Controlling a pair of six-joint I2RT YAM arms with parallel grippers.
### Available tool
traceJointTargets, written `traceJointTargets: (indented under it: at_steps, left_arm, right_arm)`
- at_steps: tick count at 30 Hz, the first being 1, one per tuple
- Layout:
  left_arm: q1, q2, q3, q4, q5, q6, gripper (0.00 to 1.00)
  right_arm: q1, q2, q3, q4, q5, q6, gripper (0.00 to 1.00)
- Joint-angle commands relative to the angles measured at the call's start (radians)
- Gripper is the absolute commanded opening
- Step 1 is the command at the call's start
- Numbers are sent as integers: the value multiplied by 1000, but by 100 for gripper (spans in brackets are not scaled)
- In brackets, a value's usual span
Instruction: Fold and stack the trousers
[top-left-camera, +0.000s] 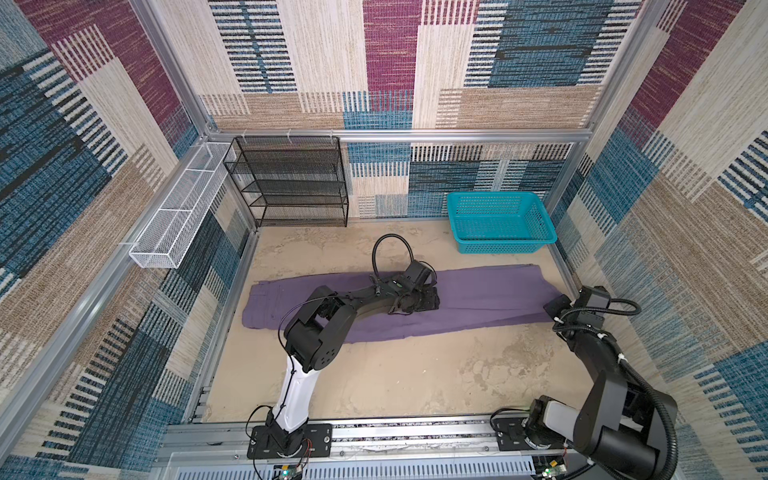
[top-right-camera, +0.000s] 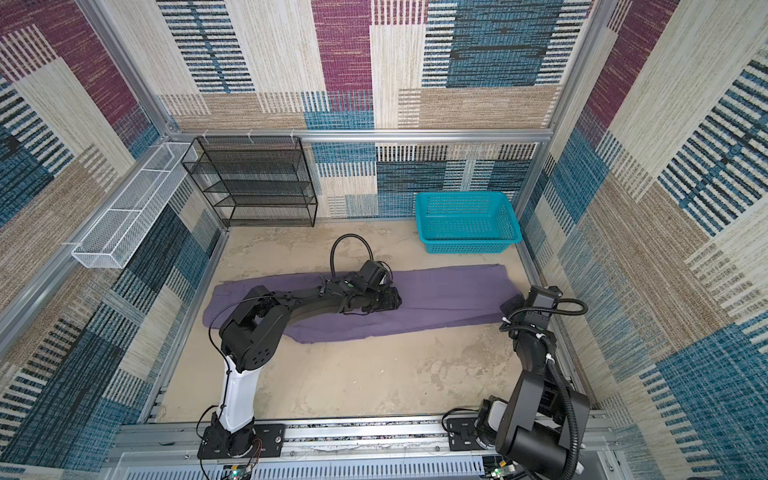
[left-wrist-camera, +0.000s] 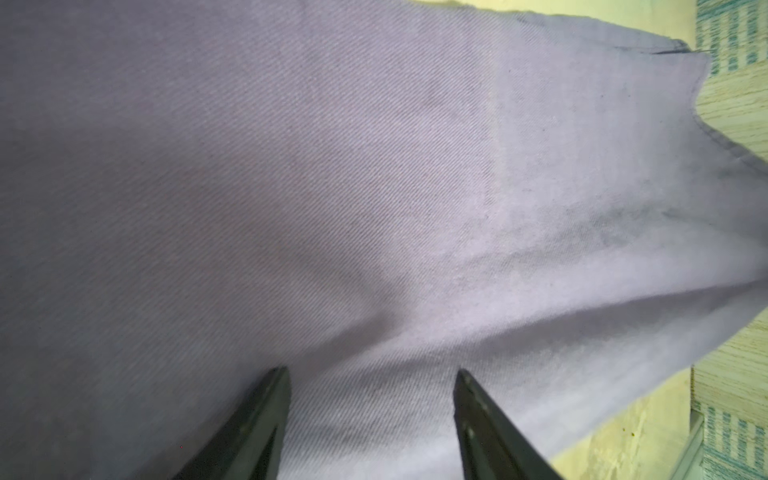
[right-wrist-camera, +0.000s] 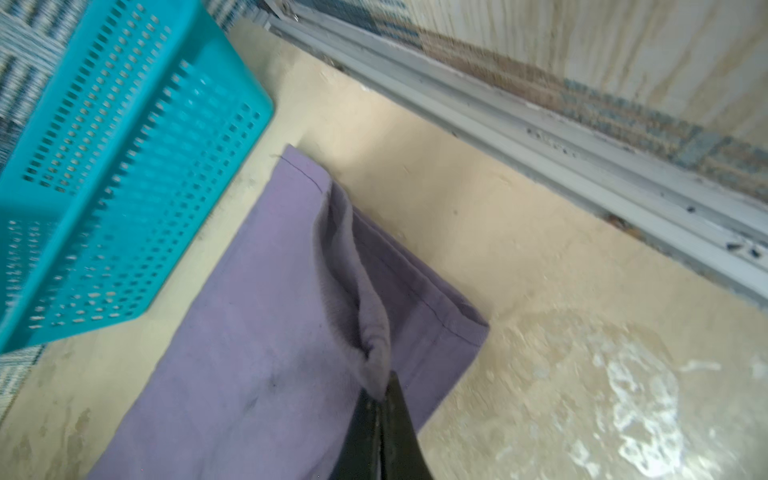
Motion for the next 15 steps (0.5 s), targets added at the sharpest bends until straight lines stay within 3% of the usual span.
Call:
traceJointTargets:
  at_steps: [1,3,5,9,15]
  left_arm:
    - [11,2,23,-160,-51,19,70]
    - [25,-2,15,-166,-51,20,71]
    - [39,-14,0,-166,-48,16,72]
    - [62,-57,-48,-143,-48,6,73]
    - [73,-74,-7,-143,5,0,74]
  right_arm:
    - [0,12,-30,-17,-4,-3,50]
    - [0,42,-24,-48,7,1,68]
    - [0,62,-2,-65,16,-3,73]
    - [-3,95,118,-119,60,-40,75]
    - [48,273,275,-203,32,-154,69]
